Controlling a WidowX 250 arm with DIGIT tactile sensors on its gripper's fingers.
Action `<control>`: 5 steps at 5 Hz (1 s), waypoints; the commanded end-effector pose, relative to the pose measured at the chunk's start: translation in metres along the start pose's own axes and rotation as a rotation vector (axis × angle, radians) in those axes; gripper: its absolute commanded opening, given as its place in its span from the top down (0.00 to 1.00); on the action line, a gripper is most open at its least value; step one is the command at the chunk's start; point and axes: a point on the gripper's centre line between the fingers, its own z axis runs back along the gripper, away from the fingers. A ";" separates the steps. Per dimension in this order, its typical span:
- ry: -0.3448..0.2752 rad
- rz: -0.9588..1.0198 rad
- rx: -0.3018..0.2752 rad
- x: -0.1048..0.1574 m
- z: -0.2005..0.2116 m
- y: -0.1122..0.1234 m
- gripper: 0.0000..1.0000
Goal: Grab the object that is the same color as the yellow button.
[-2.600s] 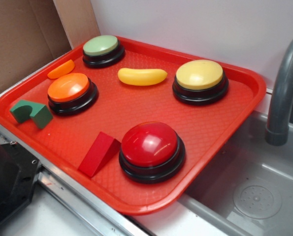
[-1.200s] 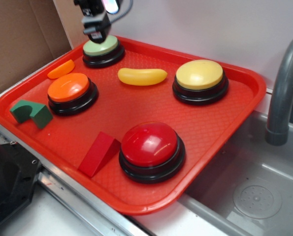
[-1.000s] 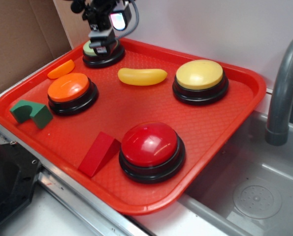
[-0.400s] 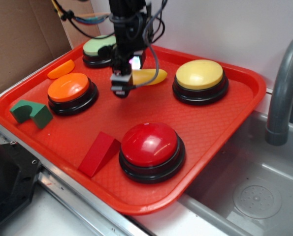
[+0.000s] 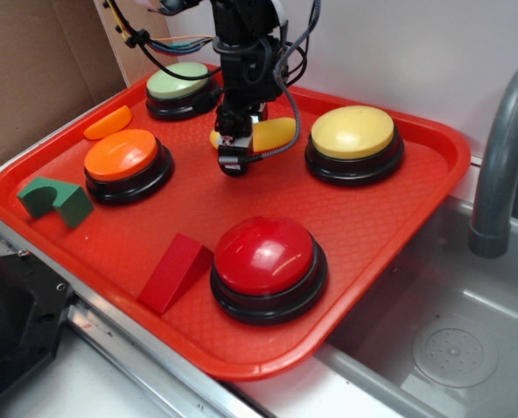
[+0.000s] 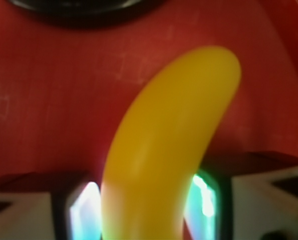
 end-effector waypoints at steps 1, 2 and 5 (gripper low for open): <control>-0.007 0.103 0.060 -0.002 0.032 -0.011 1.00; 0.052 0.363 0.225 -0.035 0.078 -0.029 1.00; 0.114 0.715 0.173 -0.047 0.182 -0.063 1.00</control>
